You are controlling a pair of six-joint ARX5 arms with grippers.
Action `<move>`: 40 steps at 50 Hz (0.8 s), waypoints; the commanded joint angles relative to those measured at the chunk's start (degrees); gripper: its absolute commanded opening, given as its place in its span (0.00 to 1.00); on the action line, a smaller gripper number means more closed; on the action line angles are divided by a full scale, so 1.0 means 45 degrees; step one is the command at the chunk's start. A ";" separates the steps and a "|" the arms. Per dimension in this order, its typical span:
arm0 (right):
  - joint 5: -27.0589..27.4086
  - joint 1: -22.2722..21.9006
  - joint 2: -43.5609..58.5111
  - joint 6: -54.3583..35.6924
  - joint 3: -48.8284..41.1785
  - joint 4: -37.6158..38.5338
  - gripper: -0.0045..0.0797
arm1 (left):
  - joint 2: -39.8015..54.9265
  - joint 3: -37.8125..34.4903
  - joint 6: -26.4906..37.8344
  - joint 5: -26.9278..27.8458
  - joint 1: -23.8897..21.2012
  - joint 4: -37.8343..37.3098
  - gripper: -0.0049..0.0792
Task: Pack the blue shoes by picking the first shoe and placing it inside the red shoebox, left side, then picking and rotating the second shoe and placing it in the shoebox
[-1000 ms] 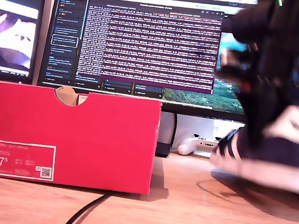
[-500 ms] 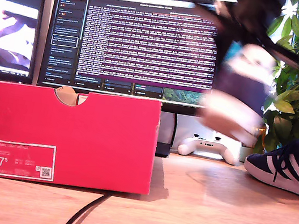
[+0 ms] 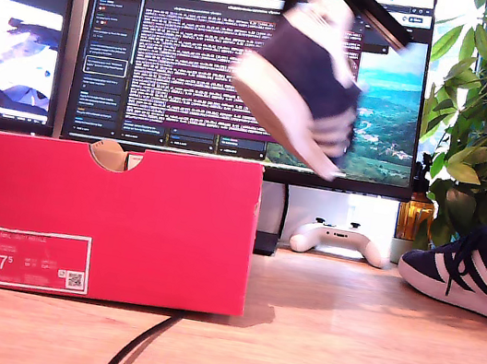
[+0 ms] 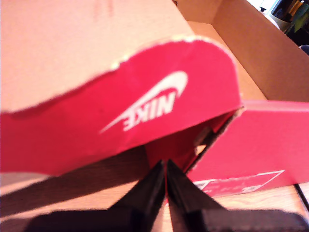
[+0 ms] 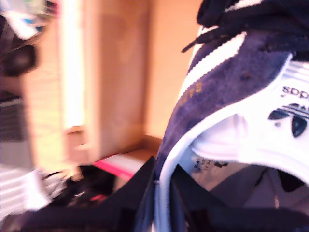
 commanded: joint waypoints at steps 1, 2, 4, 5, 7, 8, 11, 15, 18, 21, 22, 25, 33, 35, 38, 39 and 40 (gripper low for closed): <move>-0.0126 0.0301 0.0267 0.0199 0.0636 0.0374 0.04 | 0.0117 -0.0374 0.0058 0.0000 -0.0044 0.0097 0.03; -0.0126 0.0345 0.0316 0.0194 0.0690 0.0384 0.04 | 0.0117 -0.0374 0.0058 0.0000 -0.0044 0.0097 0.03; -0.0126 0.0476 0.0452 0.0199 0.0840 0.0393 0.04 | 0.0117 -0.0374 0.0053 0.0000 -0.0044 0.0097 0.03; -0.0121 0.0520 0.0510 0.0194 0.0908 0.0389 0.04 | 0.0117 -0.0374 0.0053 0.0000 -0.0044 0.0092 0.03; -0.0121 0.0656 0.0704 0.0214 0.1132 0.0379 0.04 | 0.0117 -0.0374 0.0053 0.0005 -0.0044 0.0087 0.03; -0.0121 0.0709 0.0792 0.0233 0.1224 0.0379 0.04 | 0.0117 -0.0374 0.0053 0.0005 -0.0044 0.0087 0.03; -0.0121 0.0855 0.1073 0.0277 0.1613 0.0359 0.04 | 0.0117 -0.0374 0.0053 0.0005 -0.0044 0.0092 0.03; -0.0121 0.1039 0.1506 0.0282 0.2157 0.0340 0.04 | 0.0117 -0.0374 0.0053 0.0005 -0.0044 0.0097 0.03; -0.0121 0.1209 0.1933 0.0282 0.2686 0.0243 0.04 | 0.0117 -0.0374 0.0058 0.0005 -0.0044 0.0097 0.03; -0.0121 0.1253 0.2302 0.0282 0.3177 0.0097 0.04 | 0.0117 -0.0374 0.0053 0.0005 -0.0044 0.0097 0.03; -0.0121 0.1268 0.2414 0.0277 0.3303 0.0087 0.04 | 0.0117 -0.0374 0.0053 0.0005 -0.0044 0.0097 0.03; -0.0117 0.1384 0.2793 0.0277 0.3716 0.0049 0.04 | 0.0117 -0.0374 0.0053 0.0005 -0.0049 0.0097 0.03; -0.0112 0.1491 0.3424 0.0253 0.4187 0.0219 0.04 | 0.0117 -0.0374 0.0053 0.0005 -0.0049 0.0102 0.03; -0.0117 0.1530 0.3555 0.0253 0.4211 0.0306 0.04 | 0.0117 -0.0374 0.0053 0.0005 -0.0044 0.0102 0.03; -0.0112 0.1545 0.3721 0.0185 0.4216 0.0374 0.04 | 0.0117 -0.0374 0.0053 0.0005 -0.0049 0.0102 0.03; -0.0117 0.1549 0.3764 0.0185 0.4216 0.0398 0.04 | 0.0117 -0.0374 0.0053 0.0005 -0.0044 0.0102 0.03; -0.0112 0.1549 0.3789 0.0180 0.4216 0.0398 0.04 | 0.0117 -0.0374 0.0053 0.0005 -0.0049 0.0102 0.03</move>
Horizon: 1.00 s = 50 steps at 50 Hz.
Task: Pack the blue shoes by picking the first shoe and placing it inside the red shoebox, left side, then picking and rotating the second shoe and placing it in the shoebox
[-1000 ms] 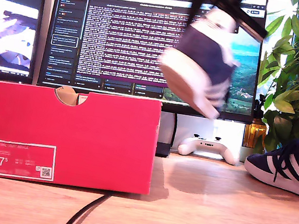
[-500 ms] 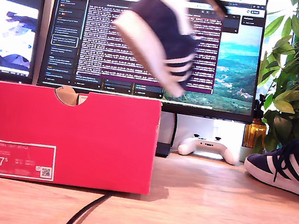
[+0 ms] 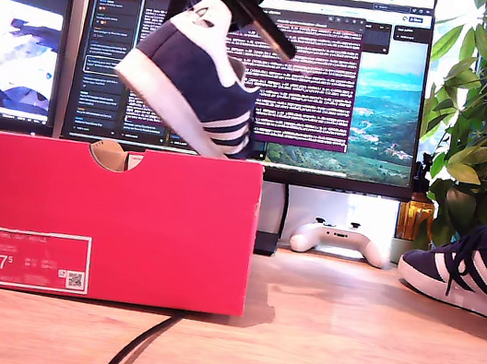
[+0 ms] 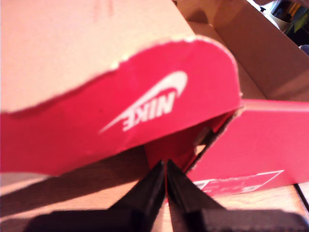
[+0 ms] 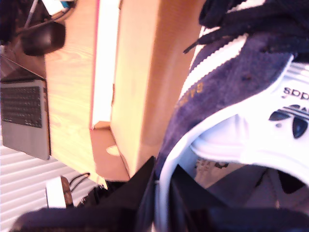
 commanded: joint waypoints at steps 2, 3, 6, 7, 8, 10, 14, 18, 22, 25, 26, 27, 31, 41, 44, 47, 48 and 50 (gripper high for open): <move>-0.0039 0.0151 0.0296 -0.0126 0.0554 0.0384 0.04 | 0.0117 -0.0374 0.0053 0.0005 -0.0049 0.0097 0.03; -0.0039 0.0155 0.0325 -0.0126 0.0554 0.0413 0.04 | 0.0117 -0.0374 0.0053 0.0005 -0.0049 0.0097 0.03; -0.0029 0.0155 0.0403 -0.0126 0.0554 0.0554 0.04 | 0.0117 -0.0374 0.0053 0.0005 -0.0044 0.0102 0.03; -0.0029 0.0160 0.0461 -0.0126 0.0554 0.0651 0.04 | 0.0117 -0.0374 0.0053 0.0005 -0.0049 0.0102 0.03; -0.0029 0.0189 0.0505 -0.0126 0.0554 0.0738 0.04 | 0.0117 -0.0374 0.0053 0.0005 -0.0049 0.0097 0.03; -0.0010 0.0233 0.0529 -0.0121 0.0554 0.0884 0.04 | 0.0117 -0.0374 0.0053 0.0005 -0.0049 0.0097 0.03; 0.0049 0.0238 0.0578 -0.0121 0.0554 0.1156 0.04 | 0.0117 -0.0374 0.0053 0.0010 -0.0049 0.0097 0.03; 0.0058 0.0345 0.0724 -0.0121 0.0554 0.1496 0.04 | 0.0117 -0.0374 0.0053 0.0010 -0.0049 0.0102 0.03; 0.0063 0.0403 0.0850 -0.0121 0.0554 0.1715 0.04 | 0.0117 -0.0374 0.0053 0.0015 -0.0049 0.0102 0.03; 0.0068 0.0515 0.1005 -0.0136 0.0554 0.1870 0.04 | 0.0117 -0.0374 0.0053 0.0019 -0.0058 0.0097 0.03; 0.0068 0.0554 0.1083 -0.0136 0.0554 0.1923 0.04 | 0.0117 -0.0374 0.0053 0.0024 -0.0058 0.0097 0.03; 0.0068 0.0588 0.1171 -0.0136 0.0554 0.2025 0.04 | 0.0117 -0.0374 0.0053 0.0034 -0.0058 0.0097 0.03; 0.0262 0.0719 0.1365 -0.0398 0.0554 0.2312 0.04 | 0.0117 -0.0374 0.0049 0.0078 -0.0058 0.0092 0.03; 0.1763 0.1156 0.1821 -0.1413 0.0554 0.2628 0.04 | 0.0117 -0.0374 0.0049 0.0262 -0.0058 0.0087 0.03; 0.2195 0.1175 0.1987 -0.1559 0.0554 0.2540 0.04 | 0.0117 -0.0374 0.0049 0.0301 -0.0058 0.0087 0.03; 0.2545 0.1229 0.2132 -0.1724 0.0554 0.2414 0.04 | 0.0117 -0.0374 0.0053 0.0350 -0.0058 0.0078 0.03; 0.2681 0.1243 0.2205 -0.1724 0.0554 0.2414 0.04 | 0.0117 -0.0374 0.0053 0.0355 -0.0058 0.0083 0.03; 0.2827 0.1239 0.2254 -0.1739 0.0554 0.2365 0.04 | 0.0117 -0.0374 0.0049 0.0359 -0.0058 0.0083 0.03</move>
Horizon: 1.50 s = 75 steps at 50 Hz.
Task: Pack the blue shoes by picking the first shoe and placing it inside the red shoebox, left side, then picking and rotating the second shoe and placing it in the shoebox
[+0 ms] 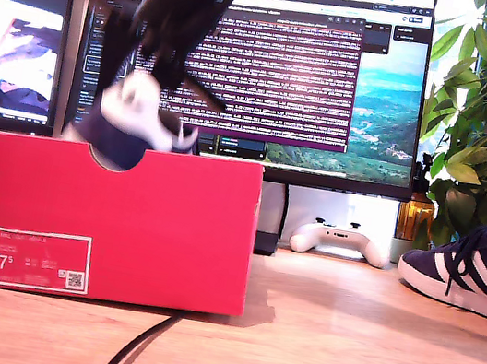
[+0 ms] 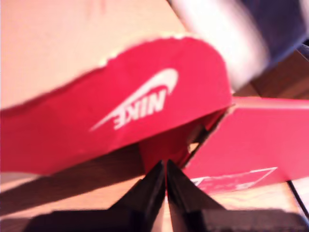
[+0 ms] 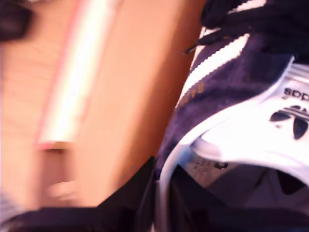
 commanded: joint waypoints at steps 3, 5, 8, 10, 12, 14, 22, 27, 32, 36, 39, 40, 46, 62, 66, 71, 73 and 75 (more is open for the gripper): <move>0.0500 0.0126 0.0087 -0.0267 0.0466 0.0374 0.04 | 0.0117 -0.0374 0.0053 0.0034 -0.0049 0.0083 0.03; 0.0714 0.0131 0.0180 -0.0262 0.0466 0.0389 0.04 | 0.0117 -0.0374 0.0053 0.0034 -0.0044 0.0083 0.03; 0.0782 0.0170 0.0369 -0.0262 0.0466 0.0437 0.04 | 0.0117 -0.0374 0.0053 0.0034 -0.0049 0.0087 0.03; 0.0777 0.0219 0.0534 -0.0243 0.0466 0.0471 0.04 | 0.0117 -0.0374 0.0053 0.0034 -0.0044 0.0087 0.03; 0.0777 0.0223 0.0675 -0.0223 0.0466 0.0466 0.04 | 0.0117 -0.0374 0.0053 0.0034 -0.0044 0.0087 0.03; 0.0782 0.0223 0.0758 -0.0219 0.0466 0.0418 0.04 | 0.0117 -0.0374 0.0053 0.0034 -0.0044 0.0092 0.03; 0.0782 0.0403 0.1156 -0.0223 0.0466 0.0661 0.04 | 0.0117 -0.0374 0.0053 0.0029 -0.0044 0.0092 0.03; 0.0763 0.0554 0.1341 -0.0214 0.0466 0.0889 0.04 | 0.0117 -0.0374 0.0053 0.0024 -0.0044 0.0102 0.03; 0.0787 0.0670 0.1384 -0.0214 0.0466 0.0957 0.04 | 0.0117 -0.0374 0.0058 0.0024 -0.0044 0.0107 0.03; 0.0777 0.0763 0.1491 -0.0214 0.0466 0.0947 0.04 | 0.0117 -0.0374 0.0053 0.0019 -0.0044 0.0112 0.03; 0.0772 0.0777 0.1506 -0.0214 0.0466 0.0738 0.08 | 0.0117 -0.0374 0.0058 0.0024 -0.0044 0.0107 0.03; 0.0772 0.0787 0.1511 -0.0209 0.0466 0.0665 0.10 | 0.0117 -0.0374 0.0058 0.0019 -0.0044 0.0107 0.03; 0.0772 0.0903 0.1511 -0.0209 0.0466 0.0578 0.32 | 0.0117 -0.0374 0.0058 0.0019 -0.0044 0.0107 0.03; 0.0675 0.0874 0.1491 -0.0233 0.1491 -0.0622 0.48 | 0.0117 -0.0374 0.0058 0.0019 -0.0044 0.0087 0.03; 0.0685 0.0831 0.1486 -0.0306 0.2297 -0.1336 0.48 | 0.0117 -0.0374 0.0053 0.0019 -0.0044 0.0083 0.03; 0.0738 0.0714 0.1486 -0.0321 0.3415 -0.2312 0.48 | 0.0117 -0.0374 0.0058 0.0019 -0.0044 0.0058 0.03; 0.0743 0.0665 0.1486 -0.0311 0.3827 -0.2662 0.48 | 0.0117 -0.0374 0.0053 0.0019 -0.0044 0.0049 0.03; 0.0748 0.0597 0.1477 -0.0301 0.4192 -0.3026 0.48 | 0.0117 -0.0374 0.0053 0.0019 -0.0044 0.0044 0.03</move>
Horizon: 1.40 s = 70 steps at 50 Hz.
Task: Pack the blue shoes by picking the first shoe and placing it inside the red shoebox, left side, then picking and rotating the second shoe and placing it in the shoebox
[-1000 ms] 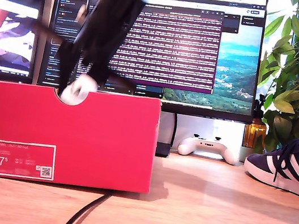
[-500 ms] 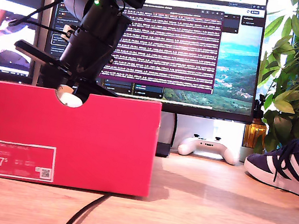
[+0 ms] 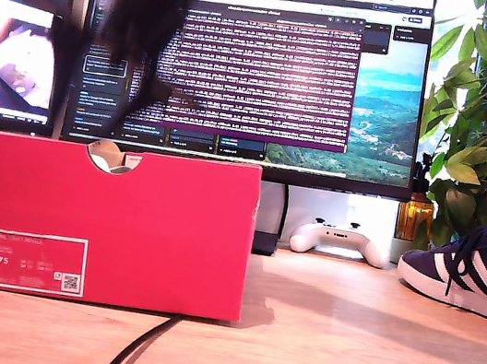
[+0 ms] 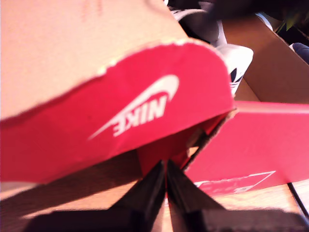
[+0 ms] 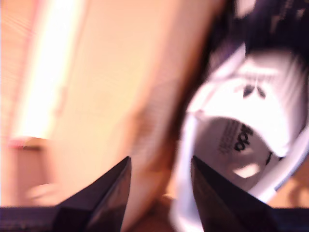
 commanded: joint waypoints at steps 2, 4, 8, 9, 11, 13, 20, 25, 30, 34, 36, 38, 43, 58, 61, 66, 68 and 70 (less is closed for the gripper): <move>0.0005 -0.0194 -0.0068 -0.0073 0.0597 -0.0695 0.48 | 0.0117 -0.0374 0.0053 0.0019 -0.0044 0.0049 0.03; 0.0000 -0.0287 -0.0068 -0.0083 0.0918 -0.1151 0.48 | 0.0117 -0.0374 0.0053 0.0019 -0.0044 0.0044 0.03; -0.0121 -0.0539 -0.0068 -0.0165 0.1447 -0.2089 0.48 | 0.0117 -0.0374 0.0053 0.0019 -0.0044 0.0005 0.03; -0.0151 -0.0617 -0.0068 -0.0165 0.1569 -0.2361 0.48 | 0.0117 -0.0374 0.0053 0.0019 -0.0044 0.0000 0.03; -0.0418 -0.0816 -0.0068 -0.1044 0.1778 -0.2909 0.48 | 0.0117 -0.0374 0.0053 0.0019 -0.0044 0.0005 0.03; -0.0520 -0.0981 -0.0068 -0.1496 0.1894 -0.3424 0.48 | 0.0117 -0.0374 0.0053 0.0019 -0.0044 0.0000 0.03; -0.0097 -0.1477 -0.0068 -0.0559 0.1928 -0.3886 0.48 | 0.0117 -0.0374 0.0053 0.0019 -0.0044 0.0000 0.03; 0.0646 -0.1778 -0.0073 0.1025 0.1928 -0.3886 0.48 | 0.0117 -0.0374 0.0053 0.0019 -0.0044 0.0000 0.03; 0.1817 -0.1957 -0.0073 0.2011 0.1928 -0.3944 0.48 | 0.0117 -0.0374 0.0053 0.0019 -0.0044 -0.0005 0.03; 0.2657 -0.2006 -0.0073 0.2477 0.1928 -0.3944 0.48 | 0.0117 -0.0374 0.0053 0.0019 -0.0044 -0.0010 0.03; 0.3089 -0.2035 -0.0073 0.2759 0.1928 -0.3963 0.48 | 0.0117 -0.0374 0.0053 0.0019 -0.0044 -0.0019 0.03; 0.3424 -0.2098 -0.0073 0.2977 0.1928 -0.3983 0.48 | 0.0117 -0.0374 0.0053 0.0019 -0.0044 -0.0034 0.03; 0.3696 -0.2259 -0.0073 0.3551 0.1928 -0.3997 0.48 | 0.0117 -0.0374 0.0058 0.0019 -0.0044 -0.0223 0.03; 0.4148 -0.2914 -0.0330 0.3939 0.1758 -0.4090 0.48 | 0.0112 -0.0374 0.0034 0.0019 -0.0044 -0.0549 0.03; 0.4148 -0.3045 -0.0369 0.4036 0.1613 -0.4090 0.48 | 0.0117 -0.0374 0.0034 0.0019 -0.0044 -0.0549 0.03; 0.4148 -0.3220 -0.0379 0.4119 0.1336 -0.4090 0.48 | 0.0117 -0.0374 0.0034 0.0019 -0.0044 -0.0549 0.03; 0.4153 -0.3274 -0.0379 0.4119 0.1243 -0.4090 0.49 | 0.0112 -0.0374 0.0034 0.0019 -0.0044 -0.0549 0.03; 0.4260 -0.3283 -0.0379 0.4133 0.1151 -0.4090 0.52 | 0.0117 -0.0374 0.0034 0.0019 -0.0044 -0.0549 0.03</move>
